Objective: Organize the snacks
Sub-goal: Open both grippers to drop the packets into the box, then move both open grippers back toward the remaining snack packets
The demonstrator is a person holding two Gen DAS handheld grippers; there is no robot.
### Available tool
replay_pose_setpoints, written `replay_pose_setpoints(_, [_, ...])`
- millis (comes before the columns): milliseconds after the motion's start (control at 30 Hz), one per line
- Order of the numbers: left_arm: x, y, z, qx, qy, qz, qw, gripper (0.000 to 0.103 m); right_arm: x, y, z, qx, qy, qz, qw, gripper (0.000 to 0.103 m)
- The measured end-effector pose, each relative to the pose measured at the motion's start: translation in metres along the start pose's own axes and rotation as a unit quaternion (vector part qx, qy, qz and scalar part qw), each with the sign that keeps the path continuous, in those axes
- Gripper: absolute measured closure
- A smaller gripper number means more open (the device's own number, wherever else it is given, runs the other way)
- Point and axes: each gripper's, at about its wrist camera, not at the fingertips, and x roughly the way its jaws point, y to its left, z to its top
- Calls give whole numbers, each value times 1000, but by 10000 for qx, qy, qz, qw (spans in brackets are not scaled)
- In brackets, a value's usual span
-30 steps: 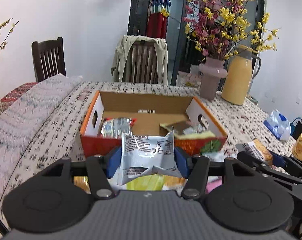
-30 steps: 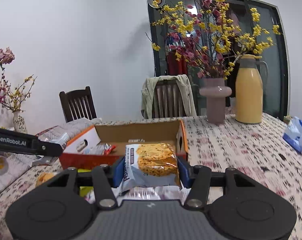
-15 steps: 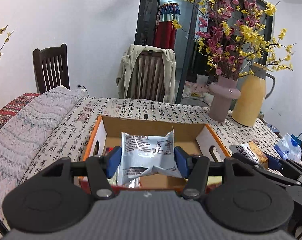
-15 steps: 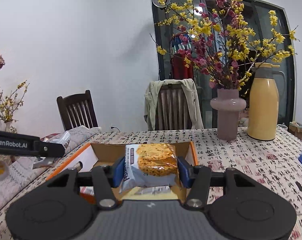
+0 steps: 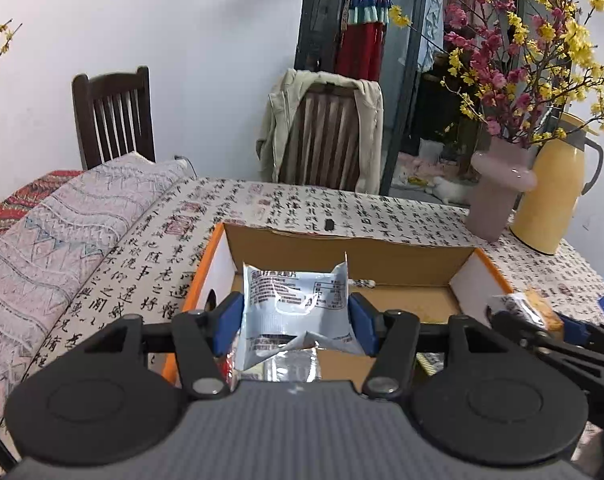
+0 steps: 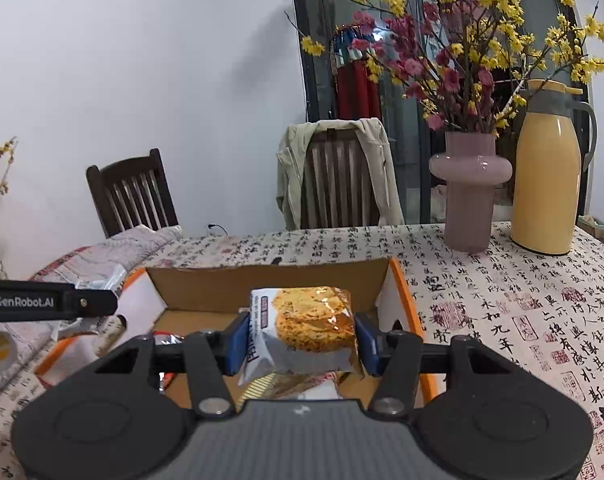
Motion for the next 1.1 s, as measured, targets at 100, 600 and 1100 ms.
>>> replay_pose_setpoints(100, [9,-1,-7,74,11,43,10000,45,8,1,-7,-92,78,-45,9999,49])
replay_pose_setpoints(600, [-1,8,-10,-251,-379,61,9989,0,0,-1,-10,33,-131,-22,9999,0])
replay_pose_setpoints(1100, [-29,5,-4,-314,-582,-2,9978,0,-16,1,-4,1,-373,-43,9993,0])
